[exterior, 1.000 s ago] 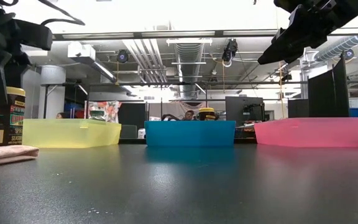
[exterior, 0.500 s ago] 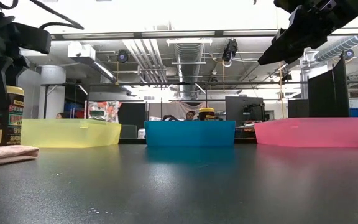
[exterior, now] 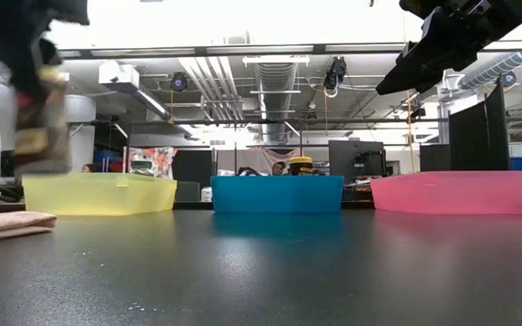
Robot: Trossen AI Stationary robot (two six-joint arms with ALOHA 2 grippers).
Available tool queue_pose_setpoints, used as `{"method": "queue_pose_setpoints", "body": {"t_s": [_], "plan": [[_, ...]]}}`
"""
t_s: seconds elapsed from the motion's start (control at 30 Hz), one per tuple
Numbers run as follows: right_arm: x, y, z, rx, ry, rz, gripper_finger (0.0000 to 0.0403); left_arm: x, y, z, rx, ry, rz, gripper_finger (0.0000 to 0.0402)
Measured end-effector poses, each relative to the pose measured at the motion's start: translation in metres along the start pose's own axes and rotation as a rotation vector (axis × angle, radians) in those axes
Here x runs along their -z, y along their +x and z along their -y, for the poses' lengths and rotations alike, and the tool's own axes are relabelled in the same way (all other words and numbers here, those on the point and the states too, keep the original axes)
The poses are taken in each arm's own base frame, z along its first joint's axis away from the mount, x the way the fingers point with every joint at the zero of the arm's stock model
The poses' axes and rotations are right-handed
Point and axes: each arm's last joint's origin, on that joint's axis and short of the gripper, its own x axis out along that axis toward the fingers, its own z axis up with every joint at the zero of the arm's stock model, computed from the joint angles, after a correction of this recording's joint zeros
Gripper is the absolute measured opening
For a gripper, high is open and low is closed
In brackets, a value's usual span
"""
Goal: Sort spices by type
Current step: Put the left yellow seasoning bottle into the blue bin
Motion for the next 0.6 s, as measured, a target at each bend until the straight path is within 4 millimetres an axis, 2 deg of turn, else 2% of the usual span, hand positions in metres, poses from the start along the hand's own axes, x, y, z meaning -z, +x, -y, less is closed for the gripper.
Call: {"method": "queue_pose_setpoints", "body": {"t_s": [0.2, 0.4, 0.6], "plan": [[0.000, 0.000, 0.000, 0.000, -0.001, -0.001, 0.0135, -0.034, -0.035, 0.002, -0.020, -0.003, 0.212, 0.0207], [0.002, -0.002, 0.001, 0.004, -0.019, -0.026, 0.0115, -0.082, -0.055, -0.001, -0.103, 0.041, 0.305, 0.0207], [0.004, -0.012, 0.005, 0.010, 0.040, -0.048, 0.0088, -0.134, -0.067, -0.023, -0.178, 0.112, 0.313, 0.0207]]}}
